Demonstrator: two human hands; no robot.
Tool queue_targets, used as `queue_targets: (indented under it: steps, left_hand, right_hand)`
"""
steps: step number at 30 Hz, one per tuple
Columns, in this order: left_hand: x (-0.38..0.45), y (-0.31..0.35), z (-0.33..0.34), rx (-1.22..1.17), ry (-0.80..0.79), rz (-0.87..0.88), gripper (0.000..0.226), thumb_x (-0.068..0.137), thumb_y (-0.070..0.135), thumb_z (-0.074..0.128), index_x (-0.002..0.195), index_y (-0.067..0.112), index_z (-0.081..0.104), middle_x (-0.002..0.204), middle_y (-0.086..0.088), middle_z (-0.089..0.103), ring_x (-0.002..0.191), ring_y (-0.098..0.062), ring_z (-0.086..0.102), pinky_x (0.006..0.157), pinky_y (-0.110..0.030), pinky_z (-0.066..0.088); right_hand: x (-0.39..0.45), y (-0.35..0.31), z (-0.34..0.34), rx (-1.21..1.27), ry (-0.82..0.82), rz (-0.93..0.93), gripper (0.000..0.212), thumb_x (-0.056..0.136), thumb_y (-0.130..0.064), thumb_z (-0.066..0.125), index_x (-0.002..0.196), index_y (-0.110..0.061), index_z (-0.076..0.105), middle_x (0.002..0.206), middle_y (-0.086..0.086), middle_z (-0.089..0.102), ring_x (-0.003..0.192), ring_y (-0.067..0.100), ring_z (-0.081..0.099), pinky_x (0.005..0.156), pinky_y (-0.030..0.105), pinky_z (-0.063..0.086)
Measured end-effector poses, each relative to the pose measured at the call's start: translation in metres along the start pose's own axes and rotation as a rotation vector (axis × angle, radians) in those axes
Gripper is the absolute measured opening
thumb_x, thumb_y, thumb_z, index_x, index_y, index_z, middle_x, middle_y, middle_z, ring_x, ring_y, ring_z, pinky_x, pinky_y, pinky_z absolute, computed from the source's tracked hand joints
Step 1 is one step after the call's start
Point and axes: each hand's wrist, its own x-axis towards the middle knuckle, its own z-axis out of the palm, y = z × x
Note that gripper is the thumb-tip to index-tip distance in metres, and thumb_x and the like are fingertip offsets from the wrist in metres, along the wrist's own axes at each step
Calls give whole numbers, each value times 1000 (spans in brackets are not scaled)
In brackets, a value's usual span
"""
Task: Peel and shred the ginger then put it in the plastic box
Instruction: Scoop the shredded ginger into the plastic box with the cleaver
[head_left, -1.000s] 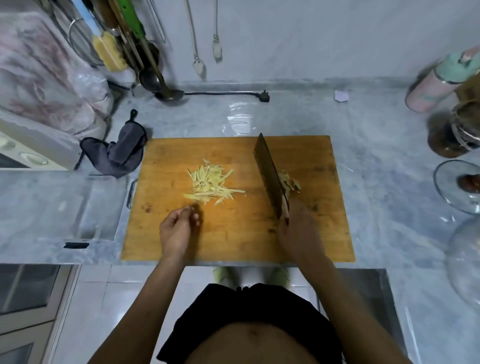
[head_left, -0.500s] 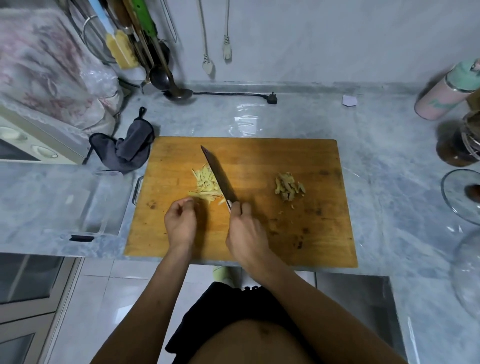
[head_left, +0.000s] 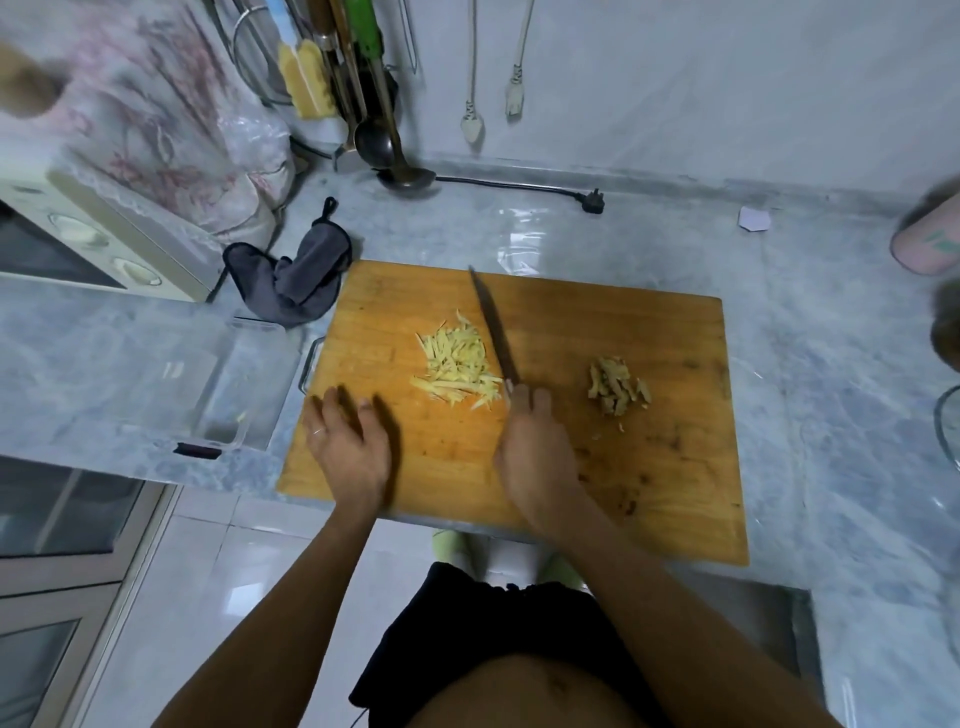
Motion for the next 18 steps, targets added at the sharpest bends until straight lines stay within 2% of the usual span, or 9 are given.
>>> queue_targets:
  steps: [4, 7, 10, 12, 13, 16, 18]
  left_hand:
    - [3, 11, 10, -87, -15, -32, 67, 98, 51, 32, 149, 8, 36, 158, -16, 27, 147, -32, 20, 121, -48, 17]
    - [5, 12, 4, -202, 22, -79, 56, 105, 43, 33, 149, 8, 37, 156, -13, 34, 145, -28, 26, 120, -43, 20]
    - [4, 3, -12, -245, 62, -115, 52, 106, 43, 32, 148, 12, 41, 151, -8, 43, 141, -24, 36, 118, -39, 27]
    - [1, -5, -24, -273, 95, -160, 52, 106, 45, 31, 146, 15, 44, 148, -7, 47, 138, -24, 40, 115, -36, 29]
    - [0, -9, -29, -287, 109, -183, 52, 106, 45, 30, 146, 15, 45, 148, -6, 48, 137, -23, 41, 114, -33, 28]
    - [-1, -13, -40, -287, 128, -199, 50, 107, 42, 31, 145, 14, 46, 148, -7, 48, 138, -24, 40, 114, -31, 27]
    - [0, -14, -43, -261, 131, -162, 50, 107, 41, 30, 145, 13, 46, 148, -7, 48, 138, -24, 41, 116, -36, 28]
  right_hand:
    - [-3, -15, 15, 42, -14, -86, 50, 96, -5, 48, 145, -8, 37, 126, 11, 46, 96, 30, 63, 77, 35, 48]
    - [6, -6, 8, 164, 72, -126, 46, 95, -7, 50, 141, -7, 45, 121, 12, 52, 100, 26, 58, 81, 32, 46]
    - [18, -4, -4, 316, 121, -236, 30, 95, -13, 57, 125, -10, 58, 104, 5, 60, 90, 15, 56, 78, 25, 43]
    - [23, -12, -5, 398, 47, -291, 8, 96, -17, 60, 103, -15, 60, 81, -8, 56, 71, 1, 53, 65, 12, 37]
    - [23, -18, -2, 424, -10, -320, 4, 96, -17, 60, 97, -13, 61, 74, -10, 54, 64, -1, 51, 58, 11, 35]
    - [18, -29, 21, 504, -235, -339, 13, 97, -15, 60, 92, -3, 60, 65, 6, 52, 51, 4, 44, 51, 24, 37]
    - [16, -34, 39, 530, -337, -324, 15, 98, -13, 59, 95, 1, 60, 66, 7, 49, 54, 11, 47, 50, 27, 37]
